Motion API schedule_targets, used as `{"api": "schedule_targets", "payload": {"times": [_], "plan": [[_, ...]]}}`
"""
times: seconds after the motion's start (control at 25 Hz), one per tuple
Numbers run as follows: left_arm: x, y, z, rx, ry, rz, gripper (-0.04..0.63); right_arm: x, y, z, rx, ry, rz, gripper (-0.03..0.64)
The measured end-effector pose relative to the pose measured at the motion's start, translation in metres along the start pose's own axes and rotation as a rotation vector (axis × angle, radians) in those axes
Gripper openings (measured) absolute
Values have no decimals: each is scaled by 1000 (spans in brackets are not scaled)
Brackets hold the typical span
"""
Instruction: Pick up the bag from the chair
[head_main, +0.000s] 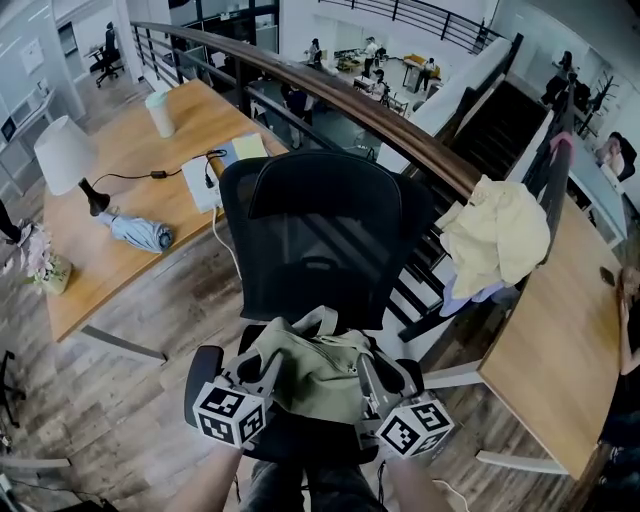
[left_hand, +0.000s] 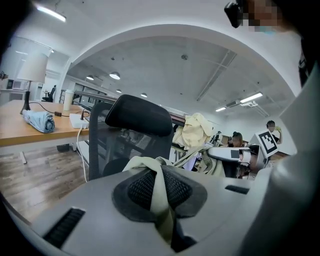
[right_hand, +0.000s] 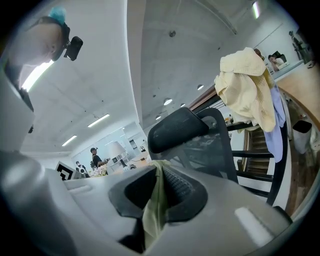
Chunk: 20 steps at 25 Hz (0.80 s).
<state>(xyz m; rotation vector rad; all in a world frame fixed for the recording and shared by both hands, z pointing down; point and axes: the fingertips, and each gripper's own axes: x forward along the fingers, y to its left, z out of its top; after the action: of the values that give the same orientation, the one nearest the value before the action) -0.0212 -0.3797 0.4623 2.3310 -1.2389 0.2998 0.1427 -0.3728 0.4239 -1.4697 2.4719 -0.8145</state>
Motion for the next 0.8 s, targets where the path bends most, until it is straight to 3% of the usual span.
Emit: {"api": "schedule_targets", "payload": {"times": [0.8], "plan": [[-28,-22,58,40,-90,-1,20,-23,30,57,20,-105,36,49]]}}
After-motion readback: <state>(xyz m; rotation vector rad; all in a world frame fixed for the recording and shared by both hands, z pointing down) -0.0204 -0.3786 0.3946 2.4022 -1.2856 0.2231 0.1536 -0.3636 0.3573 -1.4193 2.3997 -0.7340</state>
